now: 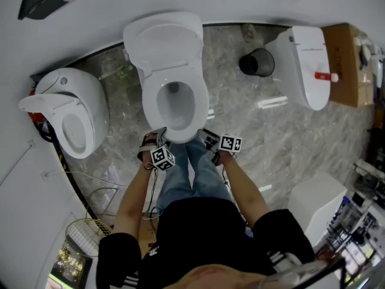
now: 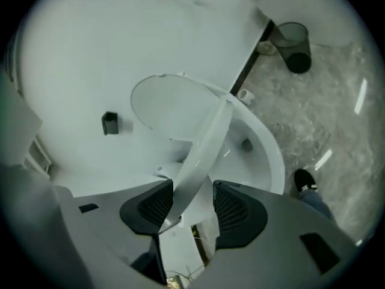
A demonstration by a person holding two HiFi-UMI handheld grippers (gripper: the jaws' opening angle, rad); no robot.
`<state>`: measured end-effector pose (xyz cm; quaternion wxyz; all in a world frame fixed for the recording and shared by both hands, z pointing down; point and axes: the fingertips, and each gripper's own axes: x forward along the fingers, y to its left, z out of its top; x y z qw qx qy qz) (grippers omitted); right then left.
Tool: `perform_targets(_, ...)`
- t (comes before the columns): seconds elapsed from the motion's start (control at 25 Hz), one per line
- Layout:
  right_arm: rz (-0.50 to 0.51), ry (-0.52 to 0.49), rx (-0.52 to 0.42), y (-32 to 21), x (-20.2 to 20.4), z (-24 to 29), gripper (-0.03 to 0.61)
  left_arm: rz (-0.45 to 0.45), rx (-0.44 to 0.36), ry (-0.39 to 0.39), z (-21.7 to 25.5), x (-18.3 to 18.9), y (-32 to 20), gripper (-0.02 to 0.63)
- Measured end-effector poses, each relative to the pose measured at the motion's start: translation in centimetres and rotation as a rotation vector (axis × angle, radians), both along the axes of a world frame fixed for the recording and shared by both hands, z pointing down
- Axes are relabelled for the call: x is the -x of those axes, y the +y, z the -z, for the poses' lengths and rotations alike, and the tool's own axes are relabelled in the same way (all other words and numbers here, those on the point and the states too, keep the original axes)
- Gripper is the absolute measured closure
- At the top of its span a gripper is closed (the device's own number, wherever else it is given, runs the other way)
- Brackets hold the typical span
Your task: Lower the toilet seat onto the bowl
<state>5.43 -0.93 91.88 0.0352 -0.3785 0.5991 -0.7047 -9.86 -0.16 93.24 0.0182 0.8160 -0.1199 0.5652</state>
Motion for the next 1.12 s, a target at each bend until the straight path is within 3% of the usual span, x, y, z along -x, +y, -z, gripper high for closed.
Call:
perform_targets(0.12,-0.079,-0.057,0.082,-0.1,1.1,-1.0,0.387,-0.013,0.01,-0.004,-0.6,0.1,0.4,0.324)
perform_targets(0.36,-0.082,-0.101,0.111,0.1,1.7,-2.4,0.403,-0.033,0.005,-0.038,-1.7,0.0,1.2,0.316)
perform_targets(0.44,-0.084,-0.099,0.118,0.2,1.6,-2.7,0.405,0.004,-0.018,-0.078,-1.9,0.5,1.2,0.316)
perform_targets(0.52,-0.089,-0.091,0.129,0.3,1.6,-2.7,0.407,0.1,-0.029,-0.101,-1.6,1.5,1.1,0.316)
perform_targets(0.64,-0.086,-0.073,0.141,0.5,1.5,-2.9,0.407,0.399,0.054,-0.048,-1.1,4.1,1.4,0.311)
perform_targets(0.76,-0.089,-0.077,0.13,0.5,1.5,-3.2,0.408,0.867,0.291,0.111,-1.4,7.3,2.8,0.298)
perform_targets(0.84,-0.094,-0.065,0.146,0.9,1.4,-3.4,0.408,1.174,0.506,0.309,-1.1,8.2,3.4,0.298)
perform_targets(0.92,-0.1,-0.067,0.138,0.9,1.4,-3.8,0.408,1.43,0.724,0.576,-1.1,7.8,3.4,0.298)
perform_targets(1.0,-0.106,-0.063,0.138,1.0,1.5,-4.0,0.409,1.594,0.854,0.795,-1.0,7.2,2.7,0.298)
perform_targets(1.12,-0.111,-0.039,0.172,1.5,1.4,-4.3,0.41,1.686,0.919,0.934,-1.5,6.0,1.9,0.298)
